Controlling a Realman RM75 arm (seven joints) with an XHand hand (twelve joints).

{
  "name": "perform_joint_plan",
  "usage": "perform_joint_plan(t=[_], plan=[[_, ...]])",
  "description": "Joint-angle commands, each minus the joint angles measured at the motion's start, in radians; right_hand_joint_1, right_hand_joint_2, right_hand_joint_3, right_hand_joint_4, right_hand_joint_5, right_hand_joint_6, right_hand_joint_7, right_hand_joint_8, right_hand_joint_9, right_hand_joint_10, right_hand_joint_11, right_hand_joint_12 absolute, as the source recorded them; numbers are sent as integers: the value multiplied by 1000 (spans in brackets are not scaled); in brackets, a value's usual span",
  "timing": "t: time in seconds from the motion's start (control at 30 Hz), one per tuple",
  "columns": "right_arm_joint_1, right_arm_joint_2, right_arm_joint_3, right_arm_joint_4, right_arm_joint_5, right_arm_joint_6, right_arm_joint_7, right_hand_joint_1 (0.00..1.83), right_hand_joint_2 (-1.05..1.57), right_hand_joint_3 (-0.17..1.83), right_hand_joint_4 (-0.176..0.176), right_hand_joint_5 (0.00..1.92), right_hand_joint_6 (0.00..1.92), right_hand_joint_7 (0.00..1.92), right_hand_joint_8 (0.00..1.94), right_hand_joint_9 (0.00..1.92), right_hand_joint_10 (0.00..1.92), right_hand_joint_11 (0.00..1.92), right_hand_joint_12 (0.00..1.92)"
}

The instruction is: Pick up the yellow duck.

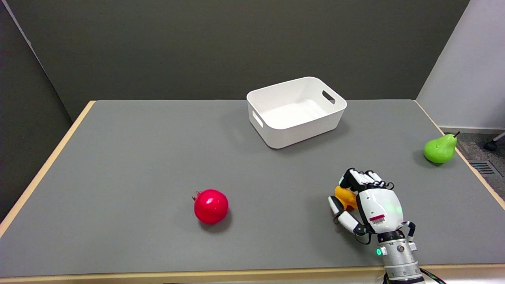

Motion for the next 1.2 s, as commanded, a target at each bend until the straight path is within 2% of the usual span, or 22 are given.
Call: perform_joint_plan(t=[0.03, 0.2, 0.5, 0.77, 1.03, 1.2], plan=[[9, -9, -4, 2, -28, 8, -10, 1192, 1157, 202, -159, 559, 1589, 893, 1228, 728, 1308, 507, 1760], [9, -9, -4, 4, -34, 8, -10, 1194, 1219, 97, -176, 525, 1590, 882, 1288, 759, 1306, 501, 1853], [28, -7, 2, 18, -53, 8, -10, 1184, 1263, 48, -176, 483, 1578, 860, 1372, 761, 1317, 475, 1919], [133, 32, 50, 77, -169, -23, -12, 1181, 1272, 41, -176, 476, 1566, 853, 1400, 768, 1314, 478, 1921], [225, 40, 185, 159, -282, -306, -12, 1181, 1272, 40, -176, 476, 1562, 852, 1406, 771, 1314, 482, 1921], [241, 24, 222, 172, -298, -378, -12, 1180, 1274, 40, -176, 474, 1563, 850, 1410, 772, 1313, 482, 1921]])
